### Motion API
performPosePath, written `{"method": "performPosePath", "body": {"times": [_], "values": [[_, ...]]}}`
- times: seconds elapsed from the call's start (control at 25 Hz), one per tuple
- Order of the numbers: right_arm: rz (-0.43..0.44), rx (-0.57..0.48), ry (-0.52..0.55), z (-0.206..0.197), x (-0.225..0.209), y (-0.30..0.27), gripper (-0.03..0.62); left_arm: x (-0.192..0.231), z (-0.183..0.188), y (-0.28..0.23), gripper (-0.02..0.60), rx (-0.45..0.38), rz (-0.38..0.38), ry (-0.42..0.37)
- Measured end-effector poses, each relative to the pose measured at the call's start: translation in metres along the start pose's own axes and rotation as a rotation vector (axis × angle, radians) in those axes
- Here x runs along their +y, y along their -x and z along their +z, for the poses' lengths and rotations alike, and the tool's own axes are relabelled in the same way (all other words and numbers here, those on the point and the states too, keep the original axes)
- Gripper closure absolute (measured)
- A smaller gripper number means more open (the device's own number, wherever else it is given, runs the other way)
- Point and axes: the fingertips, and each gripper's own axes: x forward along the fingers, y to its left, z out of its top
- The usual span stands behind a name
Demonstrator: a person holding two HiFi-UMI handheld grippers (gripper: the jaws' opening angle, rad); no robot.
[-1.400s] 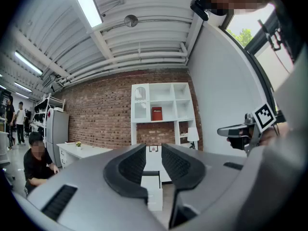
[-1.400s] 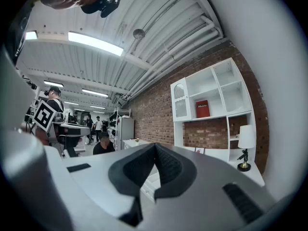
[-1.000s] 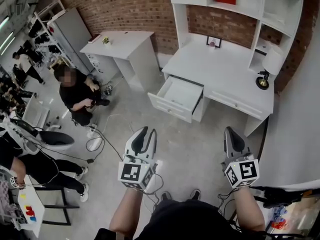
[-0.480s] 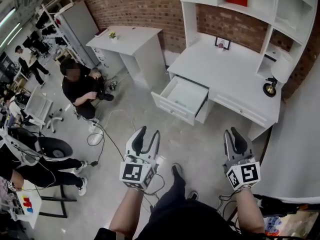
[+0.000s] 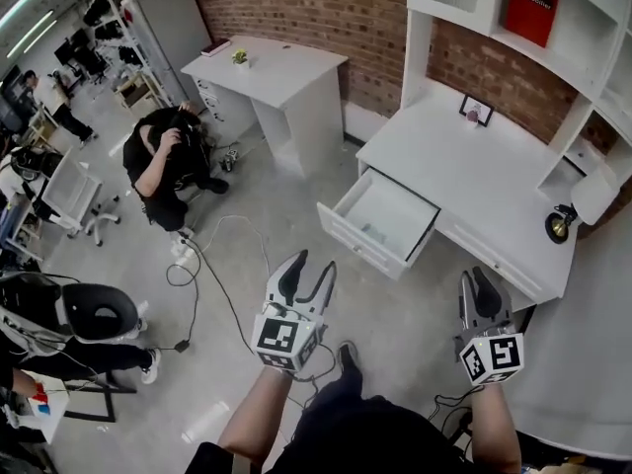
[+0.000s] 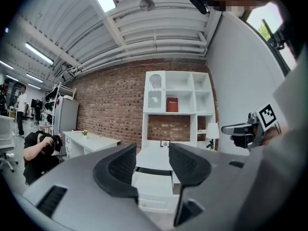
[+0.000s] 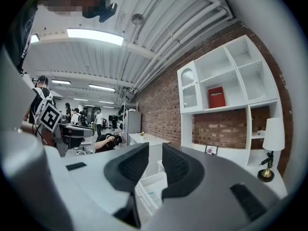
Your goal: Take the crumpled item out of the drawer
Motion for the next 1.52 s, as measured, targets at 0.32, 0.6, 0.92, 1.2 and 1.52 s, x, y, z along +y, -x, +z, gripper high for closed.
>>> {"method": "performPosePath", "body": {"times": [0.32, 0.6, 0.92, 1.2, 1.52], "values": [[-0.025, 0.033, -0.013, 0.009, 0.001, -0.099, 0.517, 0.076, 0.002, -0.058, 0.388, 0.006, -0.01, 0.039], [-0.012, 0.072, 0.023, 0.003, 0.014, -0.147, 0.517, 0.114, 0.0, -0.081, 0.388, -0.001, -0.022, 0.115], [0.031, 0.154, 0.043, -0.02, 0.014, -0.184, 0.528, 0.127, -0.016, -0.101, 0.388, 0.004, -0.026, 0.161], [0.122, 0.26, 0.039, -0.063, 0.0, -0.239, 0.528, 0.129, -0.041, -0.133, 0.388, 0.075, -0.004, 0.163], [0.276, 0.406, -0.039, -0.153, -0.033, -0.323, 0.528, 0.12, -0.085, -0.191, 0.388, 0.228, 0.053, 0.163]]}}
